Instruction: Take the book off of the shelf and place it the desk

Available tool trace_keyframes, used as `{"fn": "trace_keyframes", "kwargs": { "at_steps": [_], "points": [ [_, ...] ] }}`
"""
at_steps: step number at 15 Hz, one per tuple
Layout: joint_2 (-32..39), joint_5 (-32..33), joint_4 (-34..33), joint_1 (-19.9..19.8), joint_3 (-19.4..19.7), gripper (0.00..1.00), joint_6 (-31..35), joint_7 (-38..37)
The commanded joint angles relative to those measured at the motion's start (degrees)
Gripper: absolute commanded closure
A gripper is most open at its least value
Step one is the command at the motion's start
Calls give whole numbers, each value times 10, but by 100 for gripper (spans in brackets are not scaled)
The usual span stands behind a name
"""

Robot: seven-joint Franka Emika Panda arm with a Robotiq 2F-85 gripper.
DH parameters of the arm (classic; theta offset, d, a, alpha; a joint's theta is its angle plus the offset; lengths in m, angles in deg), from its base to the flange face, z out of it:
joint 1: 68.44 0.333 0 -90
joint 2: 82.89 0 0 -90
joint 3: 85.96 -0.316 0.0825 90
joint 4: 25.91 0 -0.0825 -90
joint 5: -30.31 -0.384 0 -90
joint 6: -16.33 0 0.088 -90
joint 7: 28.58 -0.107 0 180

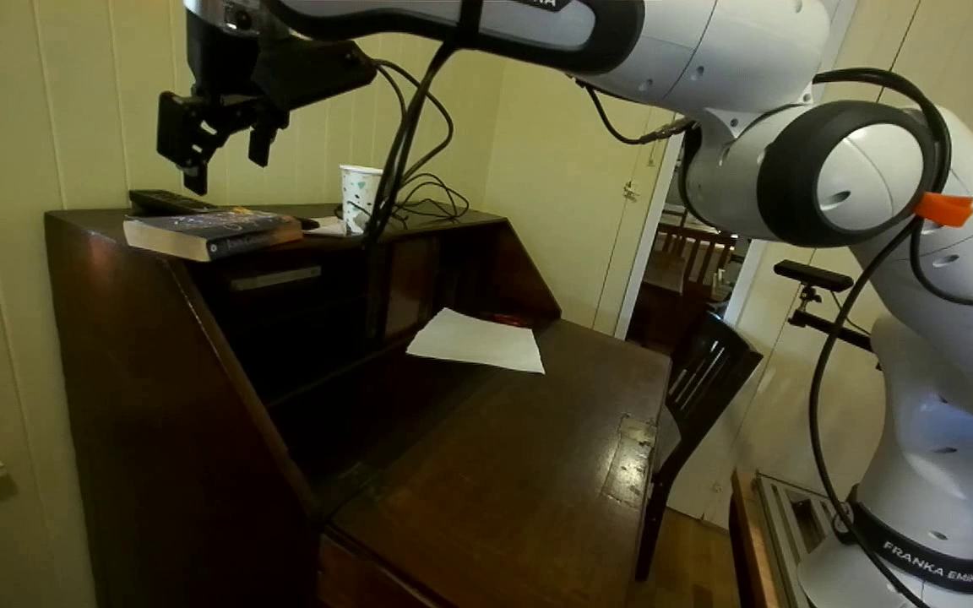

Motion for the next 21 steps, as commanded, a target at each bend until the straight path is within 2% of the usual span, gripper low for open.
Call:
{"fn": "trace_keyframes", "kwargs": {
  "at_steps": [1,6,8,9,10,13,18,21],
  "points": [
    [-22,55,61,31,18,0,-5,42],
    [-50,175,157,70,55,0,91,26],
    [-73,196,214,74,53,0,124,24],
    [-86,179,232,69,41,0,120,18],
    [-29,172,146,68,46,0,103,28],
    [-53,172,185,68,44,0,109,26],
    [-51,216,232,84,55,0,129,31],
    [-40,257,248,92,68,0,176,-1]
  ]
}}
